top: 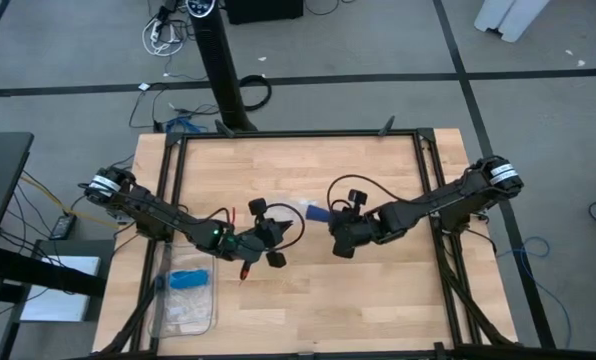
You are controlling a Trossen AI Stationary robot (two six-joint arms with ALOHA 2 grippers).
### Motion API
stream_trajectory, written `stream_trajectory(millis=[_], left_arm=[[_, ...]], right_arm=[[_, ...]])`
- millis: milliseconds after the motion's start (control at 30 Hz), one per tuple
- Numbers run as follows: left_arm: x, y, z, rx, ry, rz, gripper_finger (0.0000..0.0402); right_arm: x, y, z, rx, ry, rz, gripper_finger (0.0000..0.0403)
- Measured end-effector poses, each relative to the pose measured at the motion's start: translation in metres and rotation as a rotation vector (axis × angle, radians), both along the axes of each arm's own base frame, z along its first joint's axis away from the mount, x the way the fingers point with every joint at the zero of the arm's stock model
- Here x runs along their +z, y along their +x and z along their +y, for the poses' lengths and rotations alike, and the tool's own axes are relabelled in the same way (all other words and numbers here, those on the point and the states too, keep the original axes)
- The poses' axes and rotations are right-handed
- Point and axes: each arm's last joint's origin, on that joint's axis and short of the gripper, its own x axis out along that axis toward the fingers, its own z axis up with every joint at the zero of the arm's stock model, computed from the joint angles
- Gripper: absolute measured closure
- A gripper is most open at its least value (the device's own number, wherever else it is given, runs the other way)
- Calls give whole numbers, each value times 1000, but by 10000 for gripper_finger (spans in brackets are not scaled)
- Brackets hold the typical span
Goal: Roll bandage
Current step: Put the blue rolled bandage into the transparent zip bag
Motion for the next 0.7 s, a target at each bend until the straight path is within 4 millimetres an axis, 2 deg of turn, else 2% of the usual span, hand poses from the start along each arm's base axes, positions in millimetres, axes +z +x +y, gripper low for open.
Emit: stream_trajectory(millis=[700], left_arm=[[-2, -1, 1, 22, -25, 3, 401]], right_arm=[[5, -3, -5, -89, 16, -49, 351]])
